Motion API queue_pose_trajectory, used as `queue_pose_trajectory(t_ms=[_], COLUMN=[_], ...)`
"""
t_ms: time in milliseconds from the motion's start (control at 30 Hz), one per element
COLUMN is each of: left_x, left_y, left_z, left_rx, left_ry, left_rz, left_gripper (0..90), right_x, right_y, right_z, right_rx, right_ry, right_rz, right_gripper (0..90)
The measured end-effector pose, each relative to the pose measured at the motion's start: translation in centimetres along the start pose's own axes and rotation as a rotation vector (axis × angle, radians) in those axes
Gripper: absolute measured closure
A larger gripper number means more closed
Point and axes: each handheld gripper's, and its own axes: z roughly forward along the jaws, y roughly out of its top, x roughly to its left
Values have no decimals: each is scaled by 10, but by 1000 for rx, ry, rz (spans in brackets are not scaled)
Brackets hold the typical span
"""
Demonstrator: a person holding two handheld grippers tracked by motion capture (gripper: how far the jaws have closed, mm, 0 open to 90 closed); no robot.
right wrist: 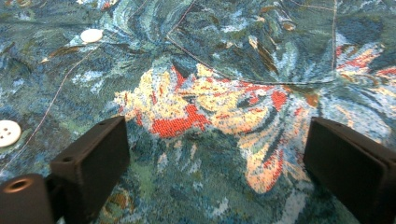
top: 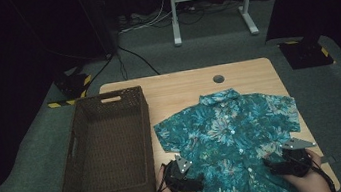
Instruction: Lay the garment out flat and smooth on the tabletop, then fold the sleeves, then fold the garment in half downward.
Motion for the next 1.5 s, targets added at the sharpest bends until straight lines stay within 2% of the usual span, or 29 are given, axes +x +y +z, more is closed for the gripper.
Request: queue_pose_trajectory(t_ms=[433,633,733,800,900,1100,1200,1400,1500], left_x=[-2,0,0,-1,3,10,14,20,24], left_y=[1,6,11,16,23,33,36,48,55], left_z=[0,1,0,-2,-6,-8,-8,-7,-7], left_rx=[7,32,26,13,1,0,-4,-21,-42], left_ry=[12,-16,-41,-39,-69,-50,-50,-26,-24], left_rz=[-15,-19,-1,7,-39,-47,-73,-83,-94], left_gripper=[0,2,5,11,19,30,35,76,159], right_x=[-1,-1,0,0,-1,0,1,1,0], right_y=[0,0,0,0,0,2,4,9,11], right_z=[1,1,1,1,1,1,-2,-10,-9], right_rx=[1,1,1,2,1,14,26,-34,-36], right_ry=[7,8,6,9,14,11,13,7,4], right_rz=[-3,-5,-4,-6,-11,-9,-26,-43,-49], right_gripper=[53,50,50,50,50,68,107,103,105])
